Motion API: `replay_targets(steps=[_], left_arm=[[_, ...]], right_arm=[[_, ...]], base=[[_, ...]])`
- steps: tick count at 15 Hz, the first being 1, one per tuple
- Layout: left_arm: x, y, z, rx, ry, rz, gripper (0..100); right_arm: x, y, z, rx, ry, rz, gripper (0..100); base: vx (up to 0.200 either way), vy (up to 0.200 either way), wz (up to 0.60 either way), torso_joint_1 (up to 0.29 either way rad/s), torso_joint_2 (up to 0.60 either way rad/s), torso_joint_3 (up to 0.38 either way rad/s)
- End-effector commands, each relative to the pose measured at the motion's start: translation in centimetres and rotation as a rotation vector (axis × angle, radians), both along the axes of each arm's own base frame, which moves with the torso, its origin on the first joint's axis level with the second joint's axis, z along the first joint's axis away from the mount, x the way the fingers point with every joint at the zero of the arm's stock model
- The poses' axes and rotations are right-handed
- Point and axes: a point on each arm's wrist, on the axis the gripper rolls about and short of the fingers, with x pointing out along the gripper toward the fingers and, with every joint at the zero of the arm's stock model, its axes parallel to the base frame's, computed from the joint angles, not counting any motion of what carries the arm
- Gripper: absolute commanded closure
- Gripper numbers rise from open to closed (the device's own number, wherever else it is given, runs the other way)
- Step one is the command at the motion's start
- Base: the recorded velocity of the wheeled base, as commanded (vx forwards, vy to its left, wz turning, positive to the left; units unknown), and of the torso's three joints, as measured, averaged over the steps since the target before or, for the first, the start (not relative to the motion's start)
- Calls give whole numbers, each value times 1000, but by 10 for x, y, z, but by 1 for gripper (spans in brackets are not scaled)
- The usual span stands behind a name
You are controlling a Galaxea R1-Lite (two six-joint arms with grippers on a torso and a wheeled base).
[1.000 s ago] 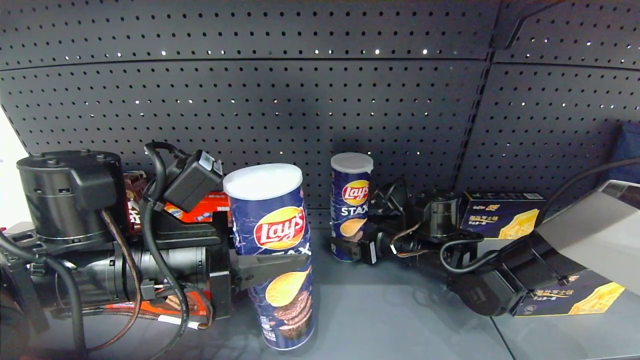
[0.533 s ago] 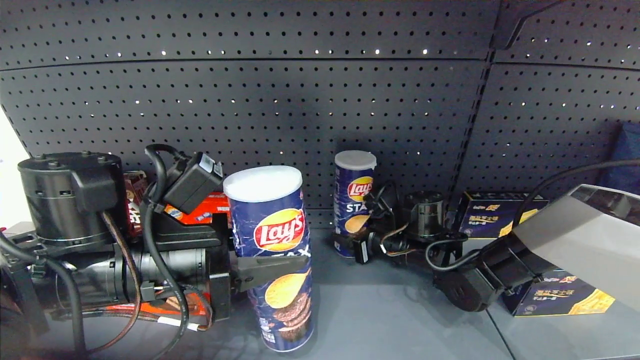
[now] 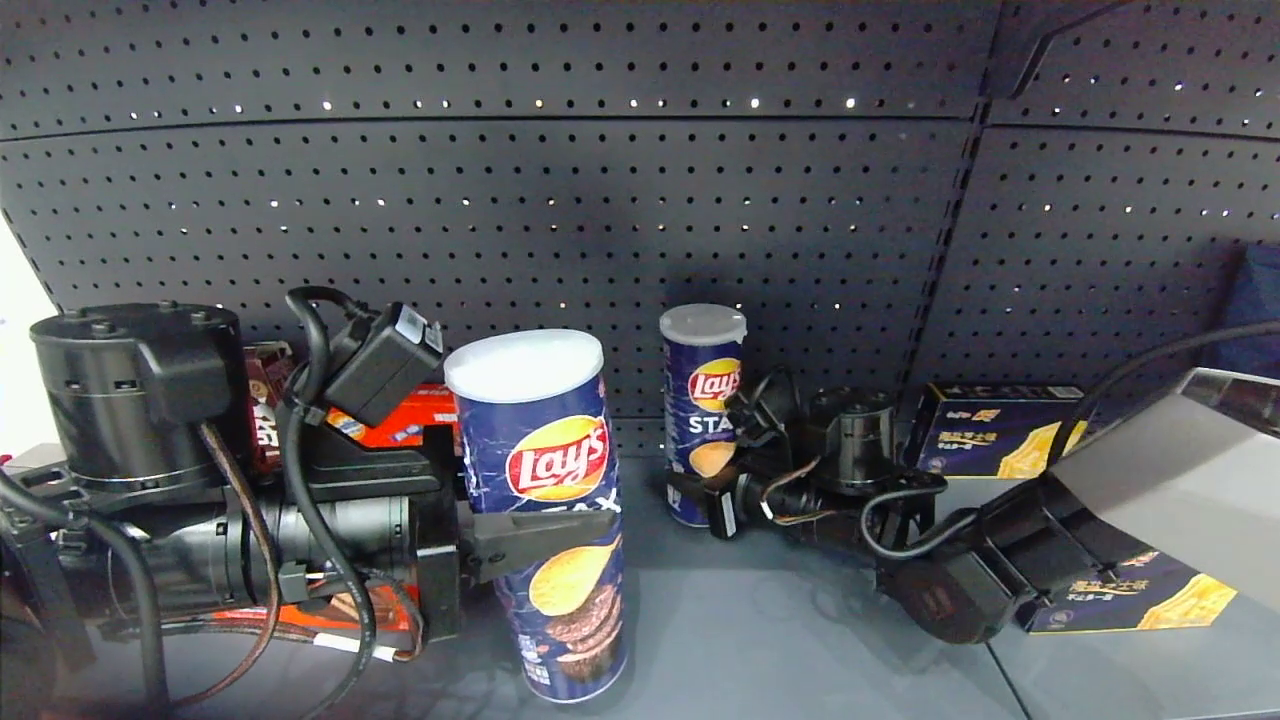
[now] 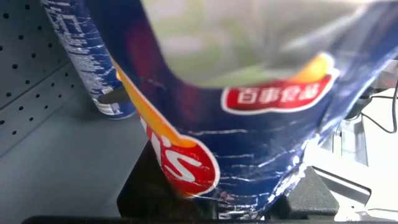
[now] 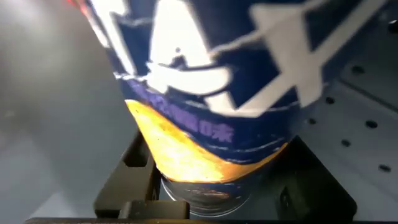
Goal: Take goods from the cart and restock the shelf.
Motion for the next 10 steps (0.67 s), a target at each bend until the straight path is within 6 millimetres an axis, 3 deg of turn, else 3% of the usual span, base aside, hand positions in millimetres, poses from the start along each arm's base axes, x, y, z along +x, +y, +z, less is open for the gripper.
replay_targets(steps=[1, 3, 5, 8, 10], left_arm=[[0, 0, 2, -3, -5, 0, 100], [1, 0, 3, -4, -10, 2, 100], [2, 0, 5, -7, -17, 5, 100], [5, -2, 12, -15, -41, 23, 100], [9, -3, 16, -26, -40, 42, 100]], right_arm=[[-22, 0, 24, 21, -42, -8, 100], [-39, 3, 33, 24, -58, -29, 100], [-67, 6, 40, 34, -45, -42, 100], [-101, 3, 39, 28, -15, -56, 100], [-113, 2, 37, 38, 10, -73, 100]], base=[[0, 0, 0, 0, 0, 0], [0, 0, 0, 0, 0, 0], [0, 0, 0, 0, 0, 0], [0, 0, 0, 0, 0, 0], [0, 0, 0, 0, 0, 0]])
